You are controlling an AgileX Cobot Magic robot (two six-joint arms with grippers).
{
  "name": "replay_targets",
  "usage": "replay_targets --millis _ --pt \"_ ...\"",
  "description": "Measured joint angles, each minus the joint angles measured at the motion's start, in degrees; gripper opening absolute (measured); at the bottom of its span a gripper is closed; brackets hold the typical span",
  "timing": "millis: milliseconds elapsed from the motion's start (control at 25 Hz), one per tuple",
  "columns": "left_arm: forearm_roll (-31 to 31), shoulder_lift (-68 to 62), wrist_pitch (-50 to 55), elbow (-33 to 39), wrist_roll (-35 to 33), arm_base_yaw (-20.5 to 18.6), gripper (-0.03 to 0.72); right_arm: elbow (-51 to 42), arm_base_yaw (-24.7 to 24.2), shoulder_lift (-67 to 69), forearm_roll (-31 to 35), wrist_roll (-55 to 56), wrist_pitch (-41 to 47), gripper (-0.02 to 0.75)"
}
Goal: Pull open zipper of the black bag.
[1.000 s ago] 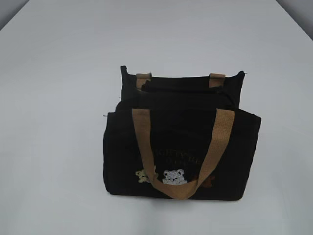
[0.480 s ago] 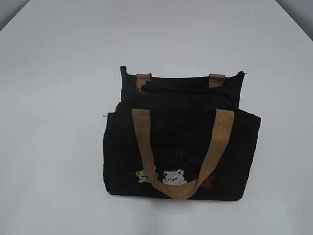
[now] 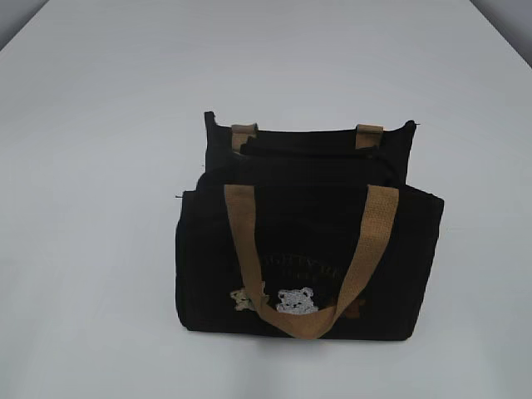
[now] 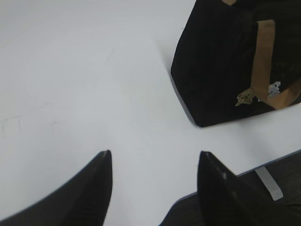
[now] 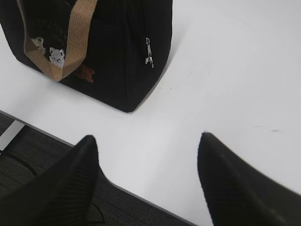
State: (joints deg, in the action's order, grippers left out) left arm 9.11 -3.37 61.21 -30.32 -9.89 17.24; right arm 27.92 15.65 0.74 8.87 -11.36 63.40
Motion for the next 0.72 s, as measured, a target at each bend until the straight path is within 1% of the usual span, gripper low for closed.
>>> replay_targets --millis 200,280,400,480,520,560,640,720 --pt "0.00 0.00 -0.05 0.00 0.00 -0.07 0.435 -0.01 -0.15 0.00 0.00 0.00 -0.12 0.512" --pt "0.00 0.00 -0.05 0.00 0.00 -1.40 0.435 -0.06 -1.45 0.11 0.13 0.00 -0.18 0.512" --pt "0.04 0.00 -0.05 0.00 0.00 -6.50 0.435 -0.06 -6.58 0.11 0.19 0.01 -0.30 0.512" --pt "0.04 0.19 -0.05 0.00 0.00 -10.72 0.435 -0.07 -10.61 0.11 0.19 0.01 -0.36 0.512" --pt "0.04 0.66 -0.05 0.00 0.00 -13.21 0.435 -0.07 -11.93 0.11 0.19 0.01 -0.36 0.512" --pt "0.04 1.16 -0.05 0.00 0.00 -14.69 0.435 -0.07 -13.13 0.11 0.19 0.01 -0.36 0.512" --pt "0.04 2.71 -0.05 0.00 0.00 -16.65 0.435 -0.07 -14.38 0.11 0.19 0.01 -0.36 0.512" --pt "0.04 3.72 -0.10 0.00 0.00 -17.24 0.435 -0.07 -14.59 0.11 0.23 0.01 -0.41 0.510"
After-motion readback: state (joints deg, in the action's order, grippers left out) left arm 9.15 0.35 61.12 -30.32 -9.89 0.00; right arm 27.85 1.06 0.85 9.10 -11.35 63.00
